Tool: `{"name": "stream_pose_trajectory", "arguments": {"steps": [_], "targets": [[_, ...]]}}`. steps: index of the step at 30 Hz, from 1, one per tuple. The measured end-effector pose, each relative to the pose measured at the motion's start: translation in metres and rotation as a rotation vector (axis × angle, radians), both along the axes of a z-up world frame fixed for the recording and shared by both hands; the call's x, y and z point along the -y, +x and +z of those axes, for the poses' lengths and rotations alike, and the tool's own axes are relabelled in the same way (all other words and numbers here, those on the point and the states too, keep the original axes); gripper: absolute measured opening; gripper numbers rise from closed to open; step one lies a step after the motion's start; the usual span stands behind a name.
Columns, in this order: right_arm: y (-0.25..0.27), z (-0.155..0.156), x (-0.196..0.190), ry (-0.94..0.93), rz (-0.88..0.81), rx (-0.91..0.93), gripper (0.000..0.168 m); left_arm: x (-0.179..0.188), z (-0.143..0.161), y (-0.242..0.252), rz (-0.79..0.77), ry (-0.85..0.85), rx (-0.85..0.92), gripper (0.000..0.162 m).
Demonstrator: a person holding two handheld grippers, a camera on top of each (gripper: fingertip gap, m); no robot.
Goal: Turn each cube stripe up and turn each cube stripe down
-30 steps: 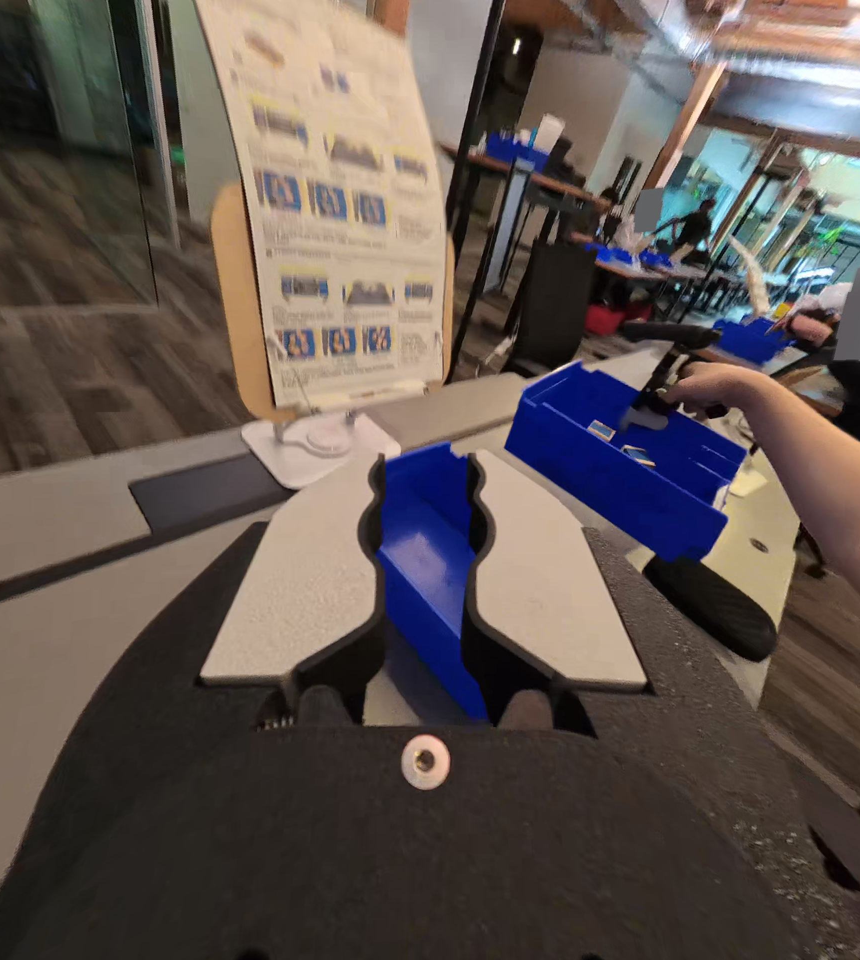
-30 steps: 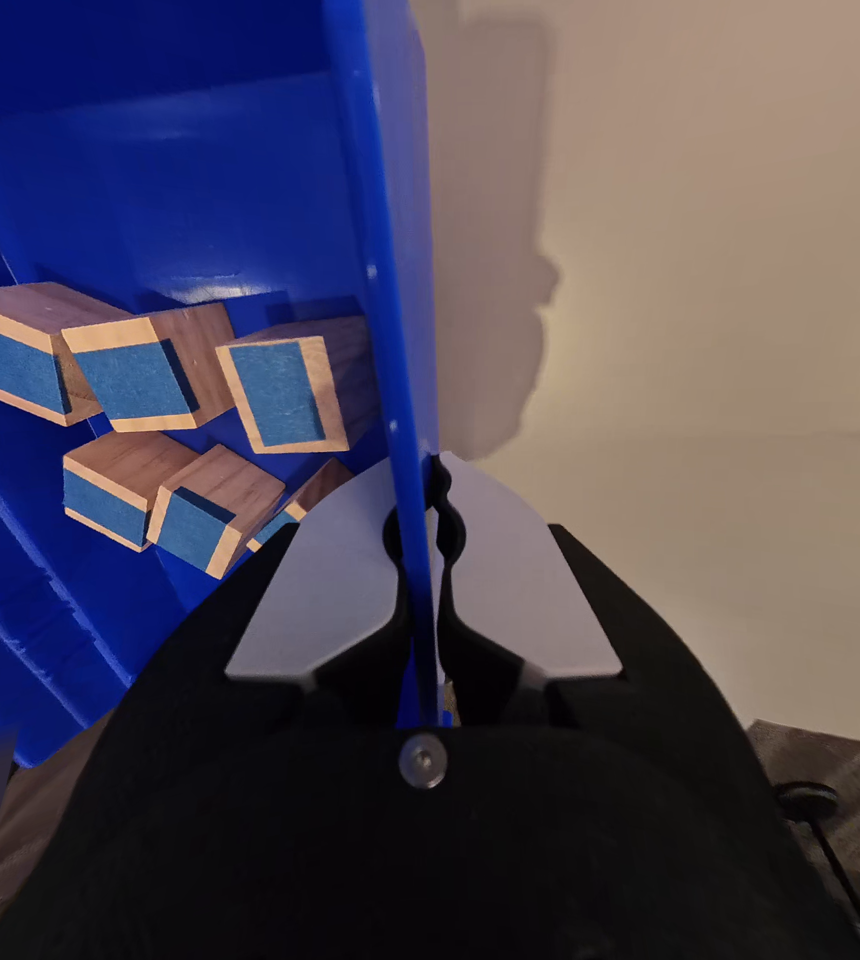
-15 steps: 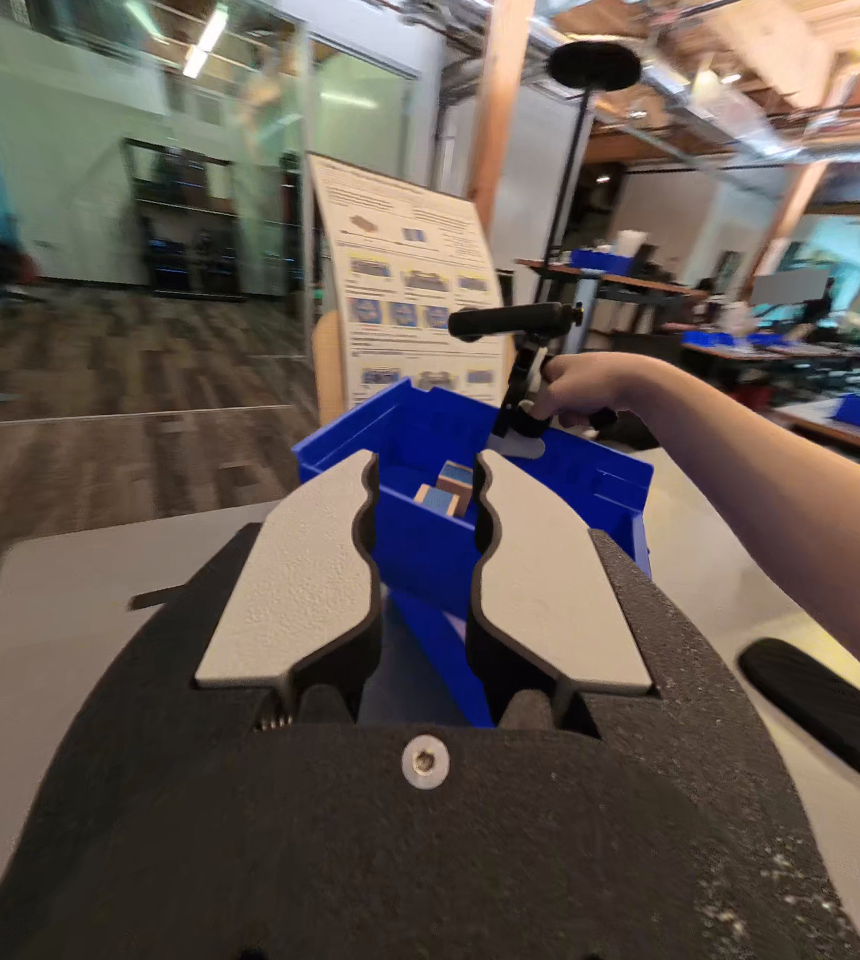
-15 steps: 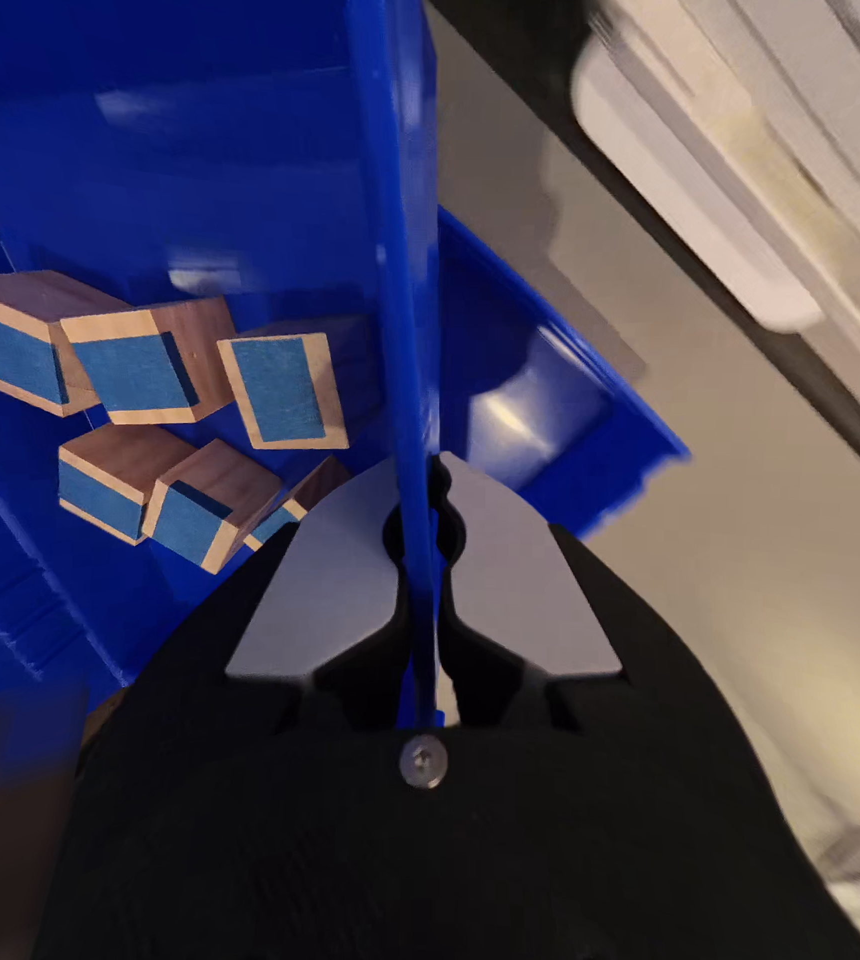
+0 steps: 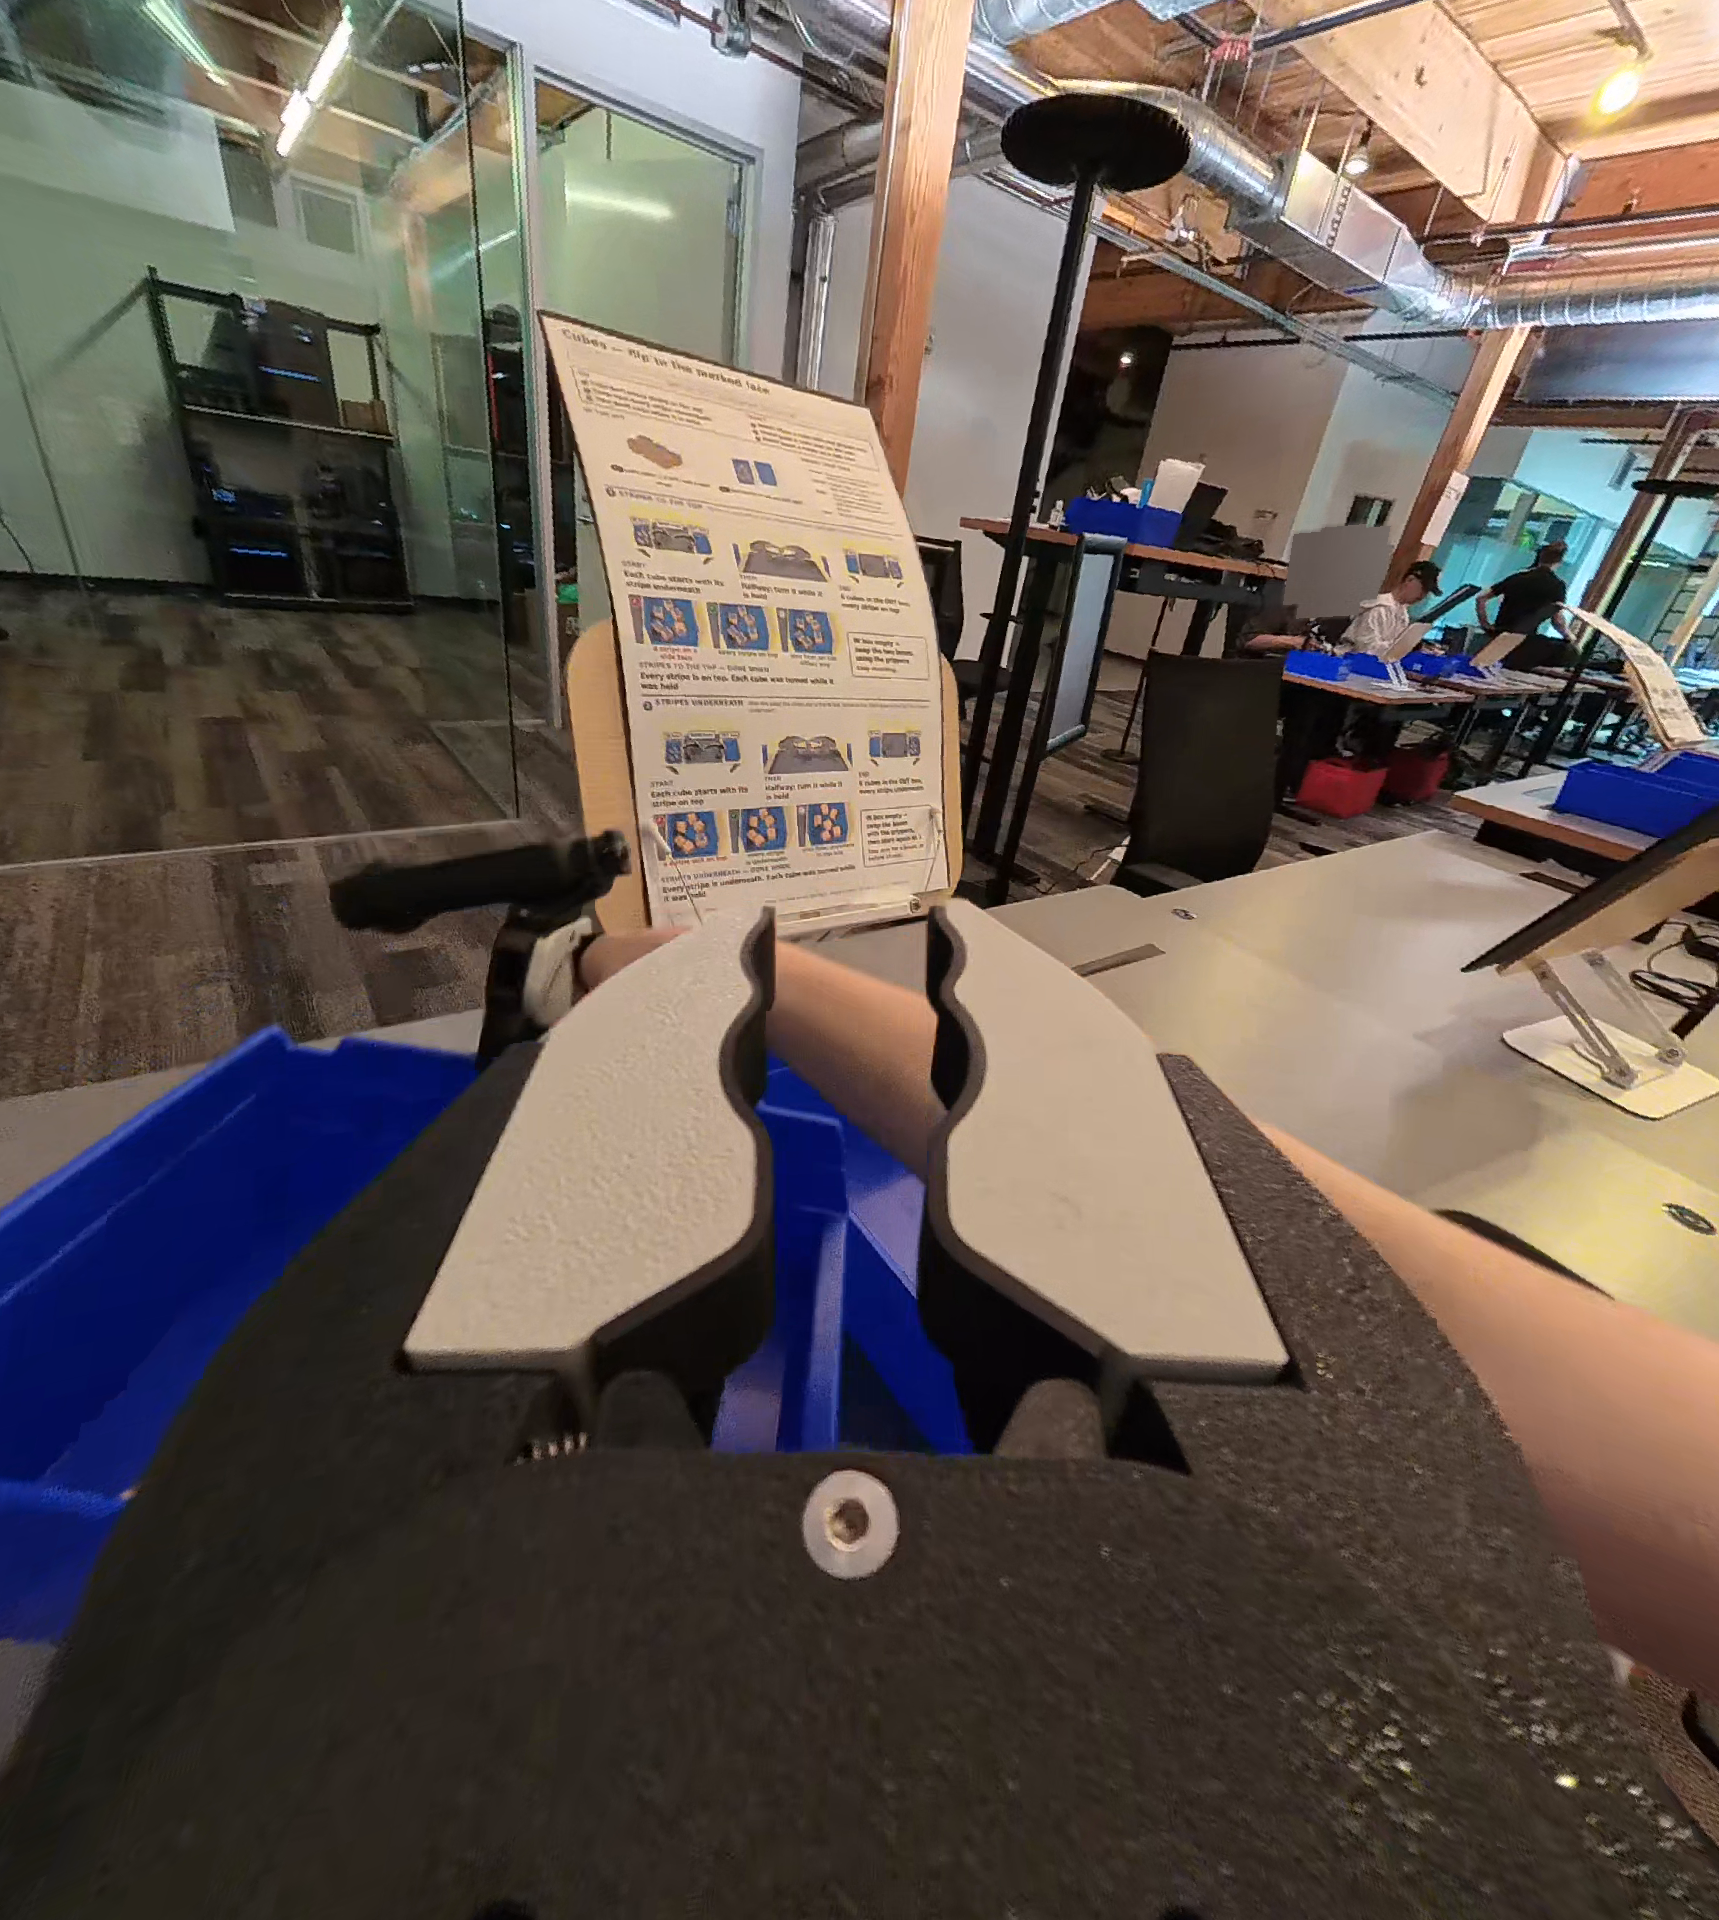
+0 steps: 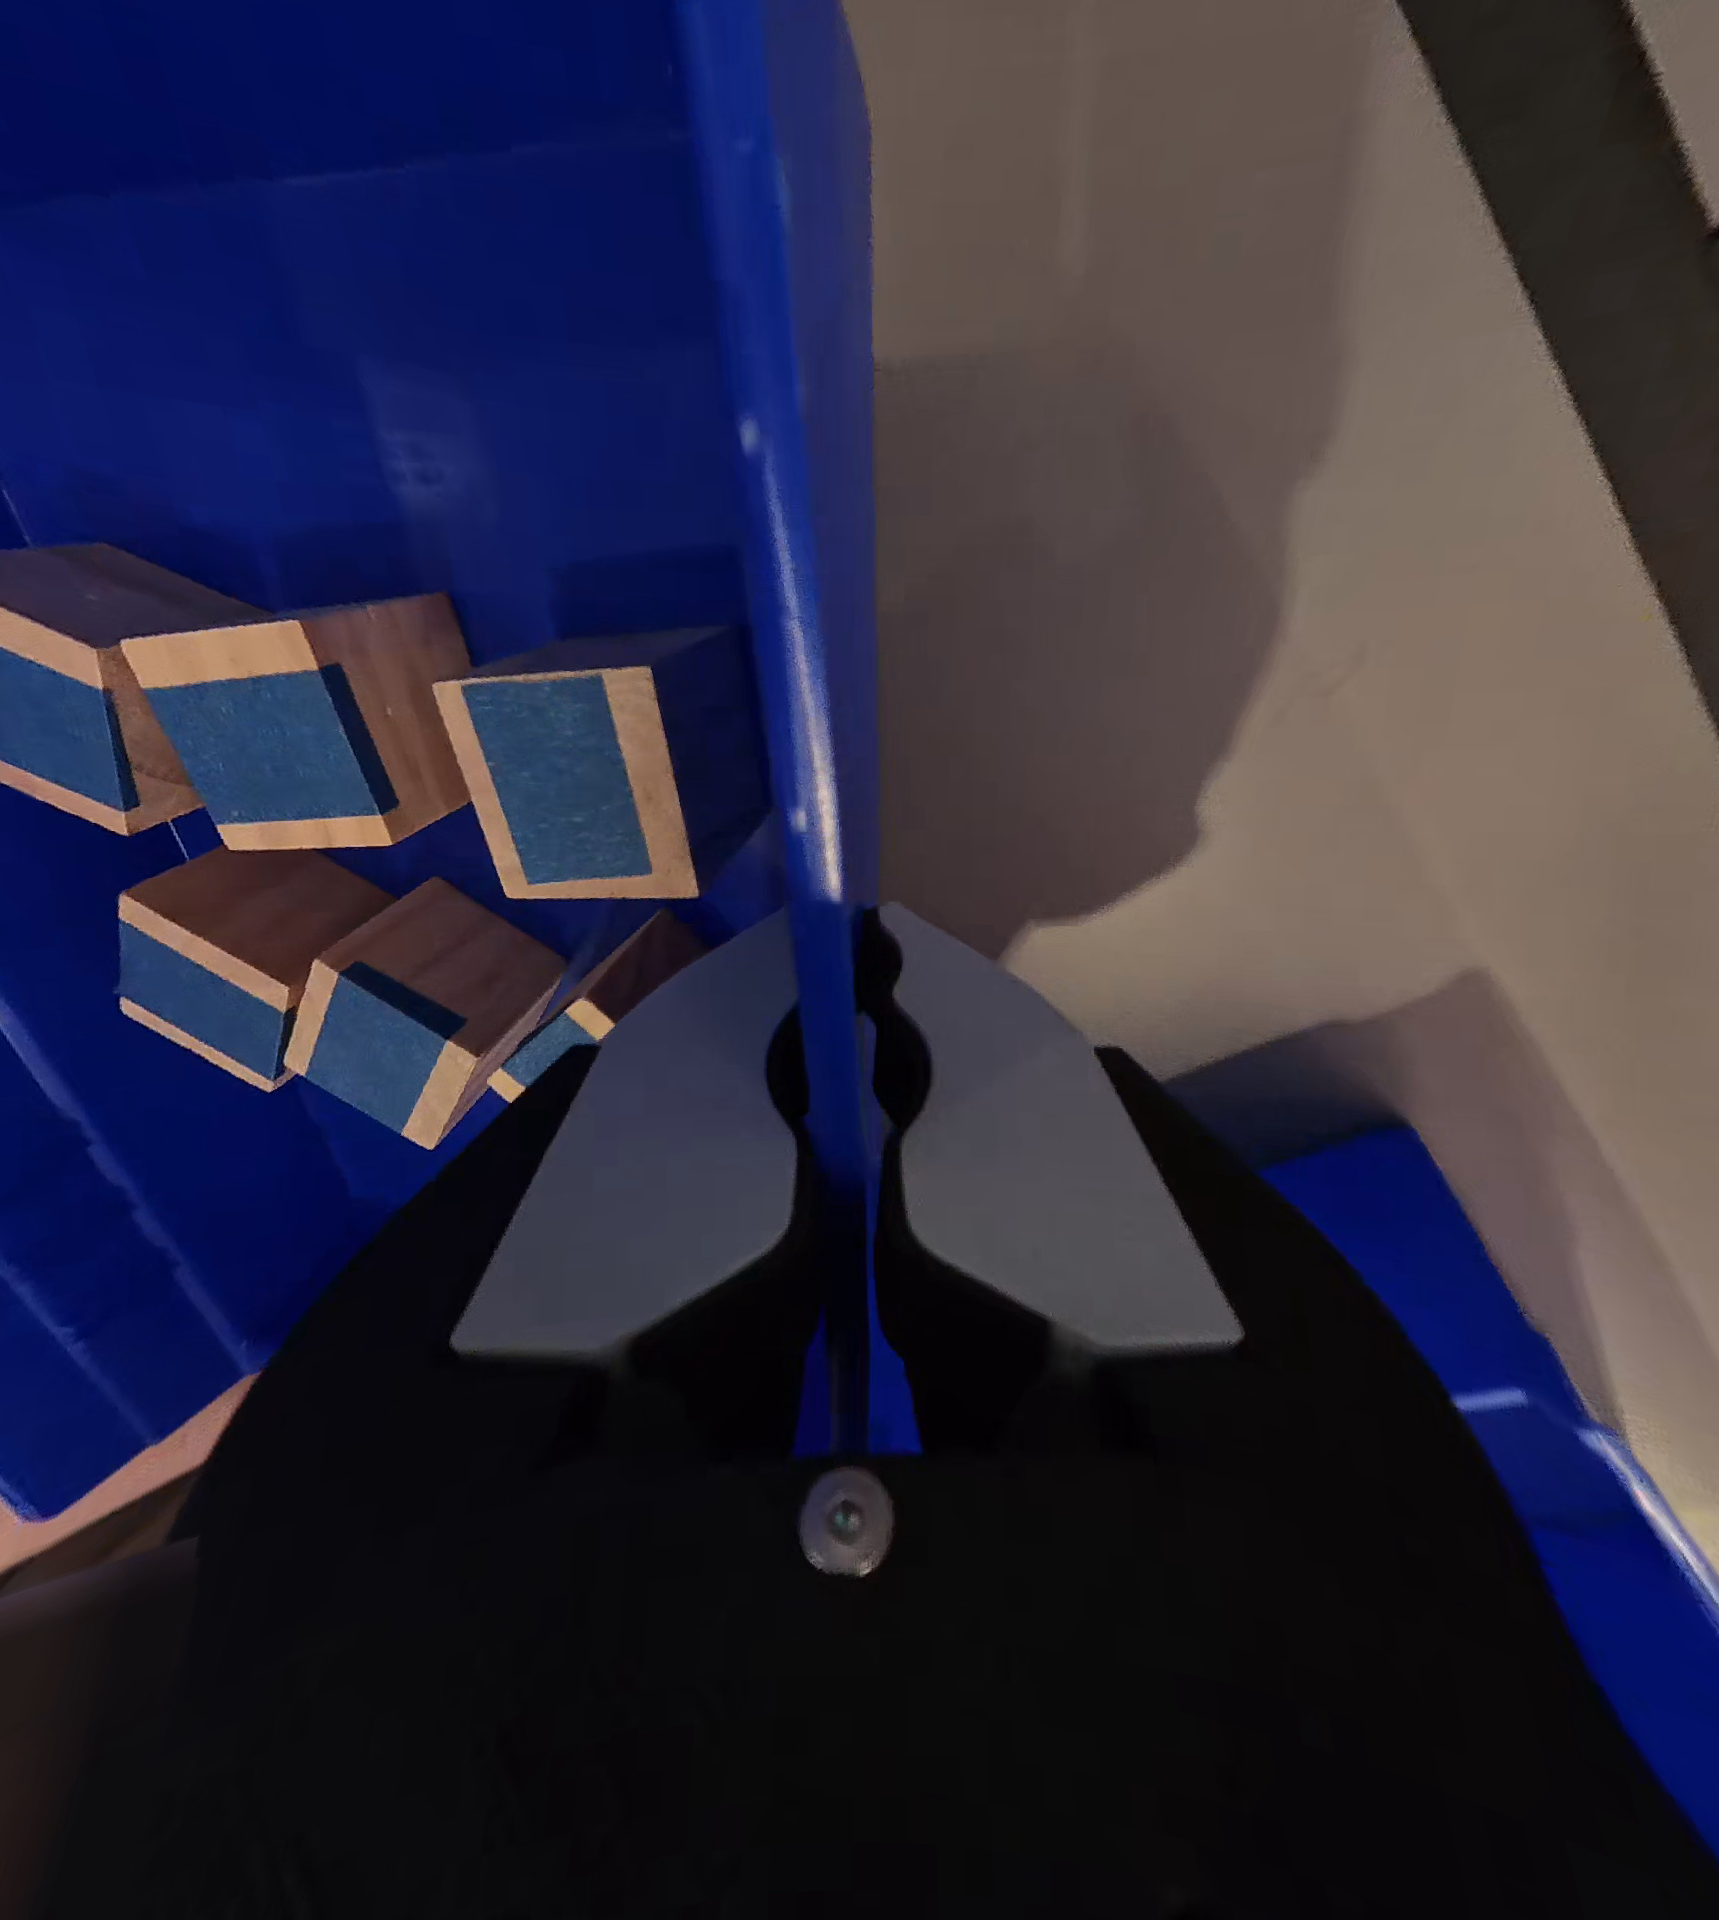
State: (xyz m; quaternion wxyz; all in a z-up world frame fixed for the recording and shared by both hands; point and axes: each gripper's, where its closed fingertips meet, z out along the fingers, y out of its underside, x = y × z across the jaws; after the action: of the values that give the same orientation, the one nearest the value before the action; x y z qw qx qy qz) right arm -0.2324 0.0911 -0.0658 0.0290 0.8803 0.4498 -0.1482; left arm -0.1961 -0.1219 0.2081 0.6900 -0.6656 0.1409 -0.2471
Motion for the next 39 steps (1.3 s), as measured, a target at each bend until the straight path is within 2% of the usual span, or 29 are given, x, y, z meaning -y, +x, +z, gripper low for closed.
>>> {"name": "stream_pose_trajectory", "arguments": {"steps": [6,10,12,14,16,17,20,22,23,25,28,31,34,36,39], "targets": [[0.01,-0.056,0.001,-0.022,-0.044,0.092,0.008,-0.005,0.0,0.017,-0.045,0.0,-0.026,0.027],[0.007,-0.06,-0.006,0.03,-0.067,0.075,0.011,-0.009,-0.011,0.036,-0.085,-0.043,-0.102,0.027],[0.002,-0.052,-0.012,0.066,-0.076,0.014,0.011,-0.012,-0.014,0.04,-0.092,-0.059,-0.116,0.031],[-0.007,-0.022,-0.027,0.16,-0.111,-0.124,0.013,-0.014,-0.016,0.042,-0.094,-0.07,-0.119,0.035],[-0.004,0.027,-0.039,0.322,-0.098,-0.252,0.037,-0.013,-0.017,0.043,-0.1,-0.073,-0.127,0.035],[0.007,0.059,-0.043,0.444,-0.089,-0.292,0.04,-0.012,-0.018,0.044,-0.107,-0.075,-0.134,0.035],[0.086,0.149,-0.047,0.861,-0.13,-0.309,0.039,-0.008,-0.021,0.049,-0.129,-0.083,-0.162,0.034],[0.166,0.17,-0.046,0.986,-0.249,-0.22,0.04,-0.009,-0.02,0.051,-0.126,-0.073,-0.163,0.034],[0.21,0.162,-0.041,0.948,-0.333,-0.144,0.041,-0.01,-0.02,0.053,-0.127,-0.075,-0.162,0.035],[0.284,0.125,-0.027,0.797,-0.486,-0.029,0.057,-0.015,-0.023,0.057,-0.13,-0.088,-0.171,0.035],[0.344,0.063,-0.01,0.634,-0.584,0.0,0.059,-0.024,-0.03,0.064,-0.117,-0.127,-0.203,0.035],[0.358,0.006,0.012,0.458,-0.591,0.028,0.056,-0.03,-0.037,0.073,-0.115,-0.15,-0.243,0.036],[0.365,-0.034,0.02,0.385,-0.538,0.152,0.048,-0.033,-0.044,0.085,-0.122,-0.171,-0.286,0.036],[0.351,-0.052,0.027,0.256,-0.51,0.101,0.016,-0.036,-0.049,0.092,-0.121,-0.187,-0.318,0.036],[0.359,-0.055,0.024,0.154,-0.525,0.083,0.009,-0.04,-0.06,0.103,-0.127,-0.221,-0.377,0.036]]}}
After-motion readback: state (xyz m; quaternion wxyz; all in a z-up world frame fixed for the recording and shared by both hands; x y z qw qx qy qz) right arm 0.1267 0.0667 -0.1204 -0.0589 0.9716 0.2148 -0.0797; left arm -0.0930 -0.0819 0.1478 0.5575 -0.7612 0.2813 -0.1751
